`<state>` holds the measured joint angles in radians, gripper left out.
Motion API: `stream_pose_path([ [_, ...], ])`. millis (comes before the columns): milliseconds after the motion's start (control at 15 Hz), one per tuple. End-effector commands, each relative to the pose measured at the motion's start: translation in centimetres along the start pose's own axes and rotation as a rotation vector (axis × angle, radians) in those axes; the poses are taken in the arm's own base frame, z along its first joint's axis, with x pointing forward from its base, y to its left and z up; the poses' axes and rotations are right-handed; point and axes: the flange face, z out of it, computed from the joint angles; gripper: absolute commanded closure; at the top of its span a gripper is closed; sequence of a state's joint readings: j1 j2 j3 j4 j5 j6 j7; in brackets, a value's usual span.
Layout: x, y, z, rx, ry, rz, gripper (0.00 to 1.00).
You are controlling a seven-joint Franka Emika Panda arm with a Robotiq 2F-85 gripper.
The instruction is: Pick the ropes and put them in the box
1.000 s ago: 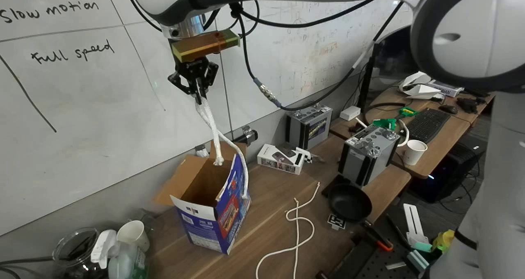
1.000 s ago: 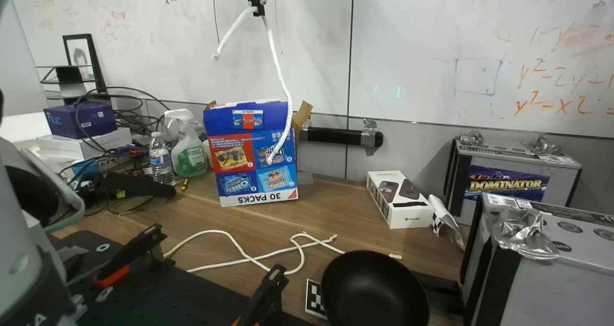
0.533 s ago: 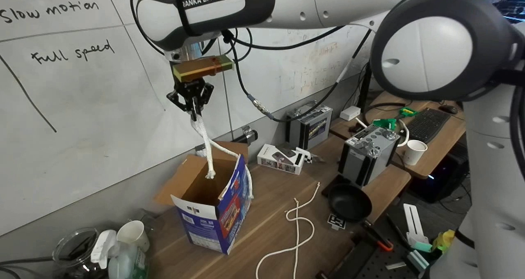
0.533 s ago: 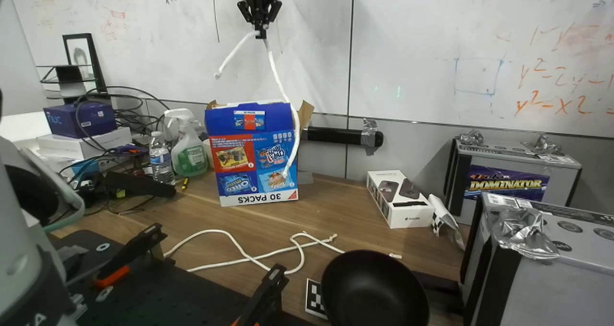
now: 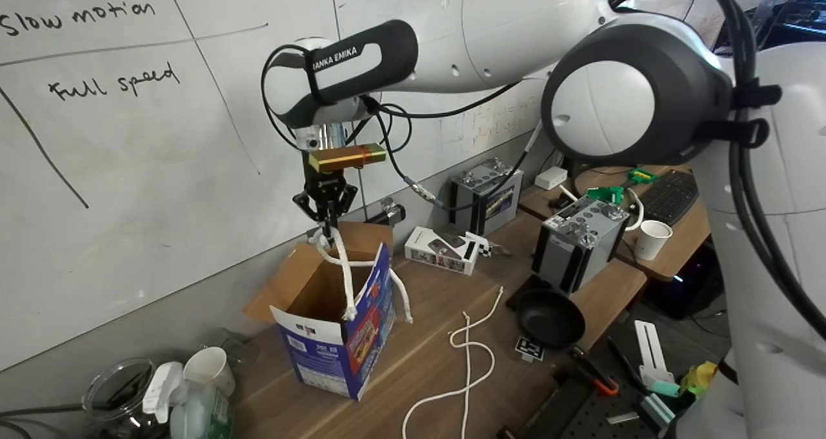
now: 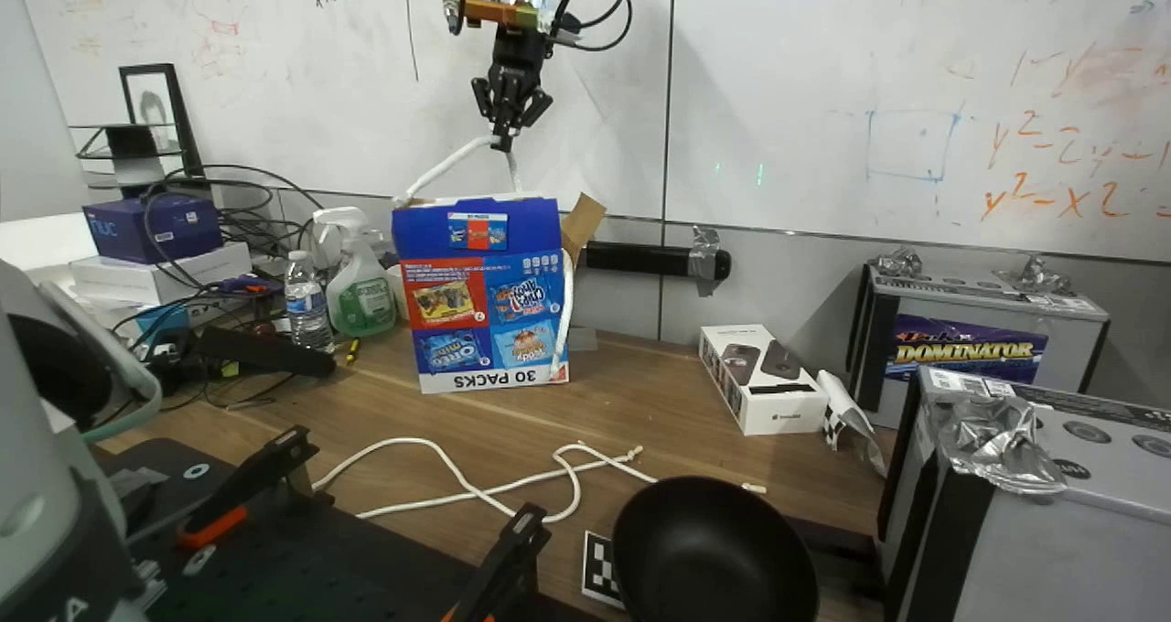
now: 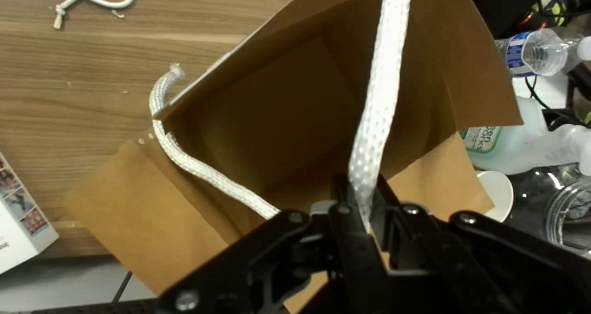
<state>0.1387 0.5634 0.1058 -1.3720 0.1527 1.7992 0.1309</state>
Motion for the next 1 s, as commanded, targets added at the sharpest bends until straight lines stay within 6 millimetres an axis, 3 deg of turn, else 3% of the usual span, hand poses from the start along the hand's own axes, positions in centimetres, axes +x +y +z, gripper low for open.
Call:
stream_pose_path([
  [0, -0.3, 0.9, 1.7, 0.052, -0.053, -0.01, 0.86],
  [133, -0.4, 1.2, 2.9, 0.055, -0.087, -0.006, 0.82],
  [200, -0.5, 1.3, 3.2, 0.055, -0.1, -0.002, 0.6],
  [400, -0.8, 1.3, 3.7, 0.052, -0.133, -0.003, 0.49],
  [800, -1.4, 1.3, 4.1, 0.025, -0.21, 0.0, 0.03],
  [933, -1.7, 1.5, 4.1, 0.02, -0.23, 0.001, 0.0],
])
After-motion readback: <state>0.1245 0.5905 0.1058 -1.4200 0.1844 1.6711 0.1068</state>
